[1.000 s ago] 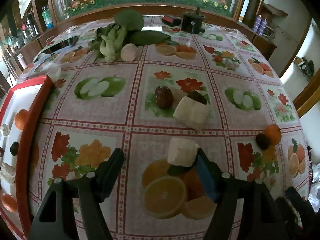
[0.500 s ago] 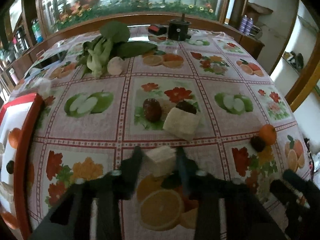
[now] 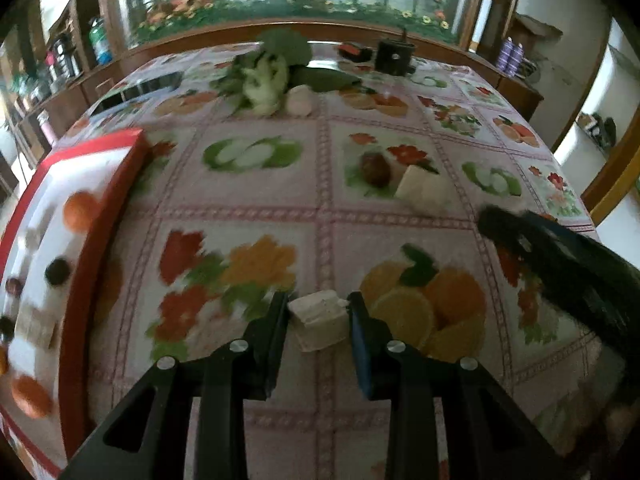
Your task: Organize fruits
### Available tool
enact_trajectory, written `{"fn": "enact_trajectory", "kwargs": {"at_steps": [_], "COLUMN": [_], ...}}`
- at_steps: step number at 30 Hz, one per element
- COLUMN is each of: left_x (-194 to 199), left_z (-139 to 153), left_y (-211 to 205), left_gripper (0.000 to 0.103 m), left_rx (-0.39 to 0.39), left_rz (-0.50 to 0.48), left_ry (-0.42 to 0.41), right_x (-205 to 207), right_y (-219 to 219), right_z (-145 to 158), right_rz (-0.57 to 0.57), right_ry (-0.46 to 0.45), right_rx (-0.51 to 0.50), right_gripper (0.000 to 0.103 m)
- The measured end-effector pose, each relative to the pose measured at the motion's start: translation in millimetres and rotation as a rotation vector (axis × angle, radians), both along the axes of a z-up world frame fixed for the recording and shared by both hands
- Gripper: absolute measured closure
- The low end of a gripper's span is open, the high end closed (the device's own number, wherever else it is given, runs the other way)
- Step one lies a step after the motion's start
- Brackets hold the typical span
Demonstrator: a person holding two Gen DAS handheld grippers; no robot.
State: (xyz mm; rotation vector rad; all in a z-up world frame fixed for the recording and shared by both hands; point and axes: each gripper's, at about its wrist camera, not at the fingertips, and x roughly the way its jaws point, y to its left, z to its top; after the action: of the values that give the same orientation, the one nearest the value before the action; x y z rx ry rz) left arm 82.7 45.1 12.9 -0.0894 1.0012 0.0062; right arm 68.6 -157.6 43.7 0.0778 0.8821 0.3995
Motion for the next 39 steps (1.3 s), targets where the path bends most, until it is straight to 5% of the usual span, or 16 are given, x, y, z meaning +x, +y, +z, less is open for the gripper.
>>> {"fn": "enact_trajectory", "kwargs": {"at_steps": [10, 11, 13, 15, 39], "left_x": [-26, -27, -30, -32, -82], "left_z": [-1, -1, -2, -1, 0], "left_y": [32, 33, 35, 37, 40], "left_gripper": [0.070, 0.070, 0.070, 0.070, 0.070], "left_rx": [-0.081, -0.082, -0.091, -0.098, -0.129], "left_rz": [0.086, 0.088, 0.093, 0.093, -0.047], "left_ry": [0.011, 0.011, 0.010, 0.010, 0.016], "right_x": [31, 31, 30, 25, -96], "right_y": [32, 35, 46, 49, 27], "right_z": [-17, -17, -16, -17, 0], "right_rz": [0.056, 0.064, 0.093, 0.101, 0.062], "right_ry": [0.056, 0.053, 0.022, 0.000, 0.011], "right_rx": [0.008, -0.007, -0.095, -0.128, -0.008], "right_gripper": [0.040, 0.043, 0.066, 0.068, 0.069]}}
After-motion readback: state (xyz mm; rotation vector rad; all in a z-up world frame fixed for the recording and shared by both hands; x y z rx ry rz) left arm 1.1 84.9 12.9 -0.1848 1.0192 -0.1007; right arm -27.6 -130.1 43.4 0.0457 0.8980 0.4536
